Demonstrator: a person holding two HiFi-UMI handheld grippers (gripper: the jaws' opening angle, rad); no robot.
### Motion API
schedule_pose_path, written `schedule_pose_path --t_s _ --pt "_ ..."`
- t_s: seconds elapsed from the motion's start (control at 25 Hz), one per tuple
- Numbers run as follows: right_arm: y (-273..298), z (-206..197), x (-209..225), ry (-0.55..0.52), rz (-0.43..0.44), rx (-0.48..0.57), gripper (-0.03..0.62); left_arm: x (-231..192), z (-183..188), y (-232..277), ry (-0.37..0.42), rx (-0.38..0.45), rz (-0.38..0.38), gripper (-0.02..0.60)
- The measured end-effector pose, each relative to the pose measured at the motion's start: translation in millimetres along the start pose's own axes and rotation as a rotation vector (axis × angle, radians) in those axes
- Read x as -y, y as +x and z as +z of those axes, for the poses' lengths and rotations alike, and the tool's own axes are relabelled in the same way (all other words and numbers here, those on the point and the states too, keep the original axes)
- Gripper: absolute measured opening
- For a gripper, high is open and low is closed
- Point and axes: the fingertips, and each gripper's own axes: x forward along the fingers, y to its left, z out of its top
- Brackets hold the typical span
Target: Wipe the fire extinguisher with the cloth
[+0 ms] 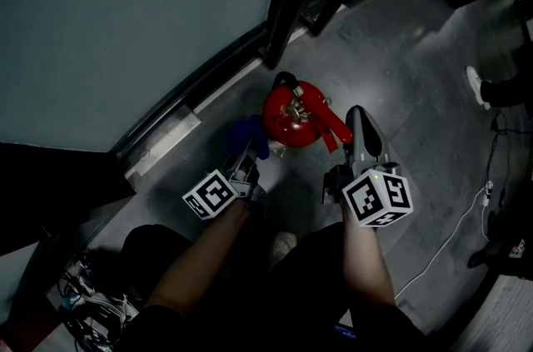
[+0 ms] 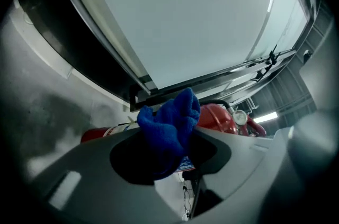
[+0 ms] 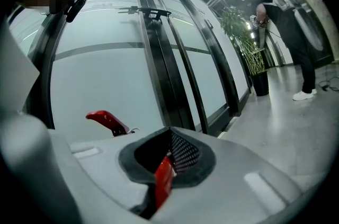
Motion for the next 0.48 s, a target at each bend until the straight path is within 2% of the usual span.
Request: schedule_pose_path --t_s 0.48 --pt "3 0 -16 0.018 0.032 -0.006 0.003 -62 -22 6 -0.106 -0.009 0.125 0.163"
